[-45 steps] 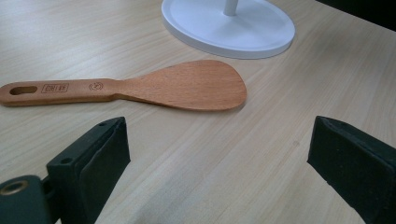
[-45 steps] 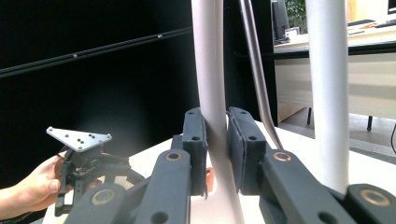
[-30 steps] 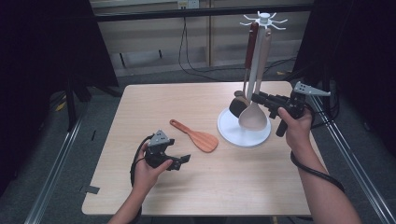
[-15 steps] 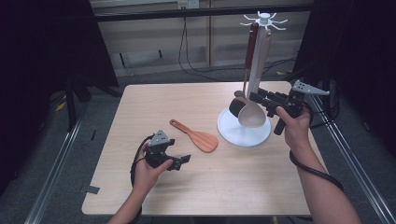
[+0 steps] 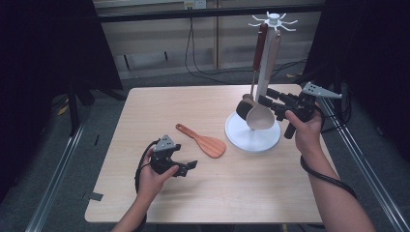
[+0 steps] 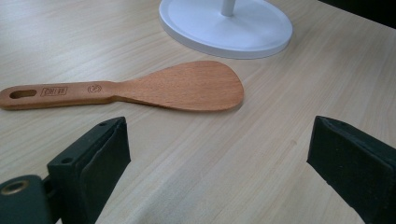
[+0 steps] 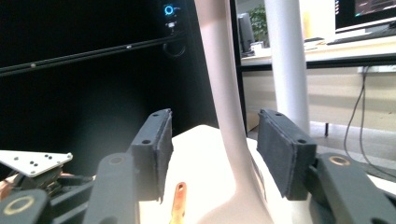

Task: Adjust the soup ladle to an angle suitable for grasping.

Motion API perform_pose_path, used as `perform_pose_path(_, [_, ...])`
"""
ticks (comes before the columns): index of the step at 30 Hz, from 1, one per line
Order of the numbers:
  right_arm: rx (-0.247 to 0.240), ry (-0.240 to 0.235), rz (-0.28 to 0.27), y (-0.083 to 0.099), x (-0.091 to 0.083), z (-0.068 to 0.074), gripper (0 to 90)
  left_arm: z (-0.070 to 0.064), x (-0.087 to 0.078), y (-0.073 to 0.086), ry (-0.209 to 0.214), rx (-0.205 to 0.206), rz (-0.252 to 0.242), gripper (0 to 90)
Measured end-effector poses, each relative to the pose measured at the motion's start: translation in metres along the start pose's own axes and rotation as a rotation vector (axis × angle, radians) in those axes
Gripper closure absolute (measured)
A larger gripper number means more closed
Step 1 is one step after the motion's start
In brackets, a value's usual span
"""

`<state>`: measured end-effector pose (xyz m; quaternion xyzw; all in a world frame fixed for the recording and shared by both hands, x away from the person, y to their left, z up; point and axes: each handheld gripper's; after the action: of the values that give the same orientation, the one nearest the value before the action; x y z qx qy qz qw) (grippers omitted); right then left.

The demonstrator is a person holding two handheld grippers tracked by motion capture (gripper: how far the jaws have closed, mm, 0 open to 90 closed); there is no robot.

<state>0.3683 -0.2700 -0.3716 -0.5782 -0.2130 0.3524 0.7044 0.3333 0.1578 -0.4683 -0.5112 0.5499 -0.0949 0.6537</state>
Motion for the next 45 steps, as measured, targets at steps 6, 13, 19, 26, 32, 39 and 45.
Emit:
perform_pose_path(6, [-0.049, 0.058, -0.043, -0.008, -0.005, 0.006, 40.3, 0.001, -0.001, 0.001, 0.002, -0.004, -0.001, 5.6])
perform_pose_path(13, [-0.088, 0.11, -0.135, -0.018, -0.01, 0.014, 41.9, 0.0, -0.001, 0.0, -0.003, -0.004, 0.001, 5.7])
perform_pose_path(19, [-0.131, 0.155, -0.222, -0.029, -0.015, 0.022, 59.3, 0.002, 0.0, 0.002, 0.004, -0.007, 0.003, 5.7])
perform_pose_path(26, [-0.14, 0.245, -0.292, -0.038, -0.019, 0.026, 75.7, 0.002, 0.0, 0.002, 0.001, -0.005, 0.005, 5.7])
perform_pose_path(32, [-0.12, 0.281, -0.354, -0.045, -0.021, 0.023, 84.4, 0.002, 0.001, 0.002, -0.005, -0.008, 0.006, 5.7])
perform_pose_path(39, [-0.139, 0.302, -0.37, -0.054, -0.017, 0.026, 90.0, 0.003, 0.003, 0.003, 0.008, -0.008, 0.005, 5.6])
perform_pose_path(45, [-0.162, 0.306, -0.361, -0.064, -0.014, 0.032, 90.0, 0.003, 0.003, 0.003, 0.01, -0.011, 0.002, 5.6])
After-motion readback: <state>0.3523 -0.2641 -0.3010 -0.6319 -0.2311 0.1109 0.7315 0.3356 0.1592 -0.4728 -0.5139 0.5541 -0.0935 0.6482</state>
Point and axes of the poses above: each handheld gripper's, and its own axes: x roughly forward along the jaws, y roughly out of its underside, z roughly to its left, and after that the axes turned 6 degrees about z, right-handed
